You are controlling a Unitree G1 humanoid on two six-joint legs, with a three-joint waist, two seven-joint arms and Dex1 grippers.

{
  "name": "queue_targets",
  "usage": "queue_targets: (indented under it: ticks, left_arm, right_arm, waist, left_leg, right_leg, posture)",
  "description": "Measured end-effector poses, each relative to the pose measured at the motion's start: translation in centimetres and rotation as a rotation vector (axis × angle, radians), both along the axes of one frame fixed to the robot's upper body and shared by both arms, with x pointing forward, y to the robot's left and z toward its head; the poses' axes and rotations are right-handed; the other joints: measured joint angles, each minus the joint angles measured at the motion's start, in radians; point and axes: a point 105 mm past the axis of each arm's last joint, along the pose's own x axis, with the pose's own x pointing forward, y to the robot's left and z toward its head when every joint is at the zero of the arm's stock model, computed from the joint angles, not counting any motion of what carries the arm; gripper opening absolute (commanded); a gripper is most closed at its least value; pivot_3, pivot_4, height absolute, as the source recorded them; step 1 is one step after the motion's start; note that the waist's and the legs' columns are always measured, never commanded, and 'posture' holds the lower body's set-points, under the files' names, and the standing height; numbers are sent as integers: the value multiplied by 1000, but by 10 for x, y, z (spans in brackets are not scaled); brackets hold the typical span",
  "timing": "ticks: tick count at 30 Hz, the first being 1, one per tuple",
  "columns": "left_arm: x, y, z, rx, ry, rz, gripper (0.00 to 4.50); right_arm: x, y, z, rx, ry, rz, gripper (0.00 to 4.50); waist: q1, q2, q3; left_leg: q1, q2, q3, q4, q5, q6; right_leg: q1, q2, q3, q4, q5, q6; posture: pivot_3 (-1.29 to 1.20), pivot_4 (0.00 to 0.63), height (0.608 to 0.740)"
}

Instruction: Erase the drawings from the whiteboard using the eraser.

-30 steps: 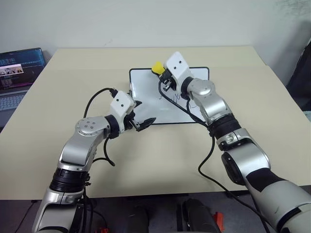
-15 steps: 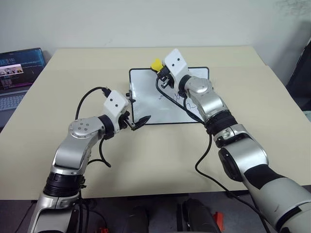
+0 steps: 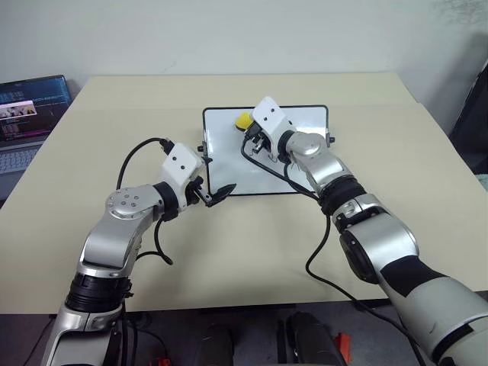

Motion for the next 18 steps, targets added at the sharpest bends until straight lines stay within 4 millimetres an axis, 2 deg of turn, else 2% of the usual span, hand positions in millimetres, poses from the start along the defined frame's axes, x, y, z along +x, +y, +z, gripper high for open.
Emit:
queue_targets:
  ticks: [10, 18]
  left_arm:
    - [-2, -1, 0, -1, 8, -4, 4500]
    - [-2, -1, -1, -3, 12, -5, 4500]
  right_arm:
    - [3, -2, -6, -76, -34, -23, 1011]
    - [7, -12, -8, -155, -72, -57, 1003]
  waist:
    - [1, 0, 0]
    - [4, 0, 0]
  left_leg:
    - [1, 0, 0, 0, 0, 0]
    - [5, 0, 0, 2, 1, -1]
  right_leg:
    - [0, 0, 0, 2, 0, 0]
    - [1, 0, 1, 10, 0, -1]
  posture:
    - [0, 150, 740]
    - [0, 150, 740]
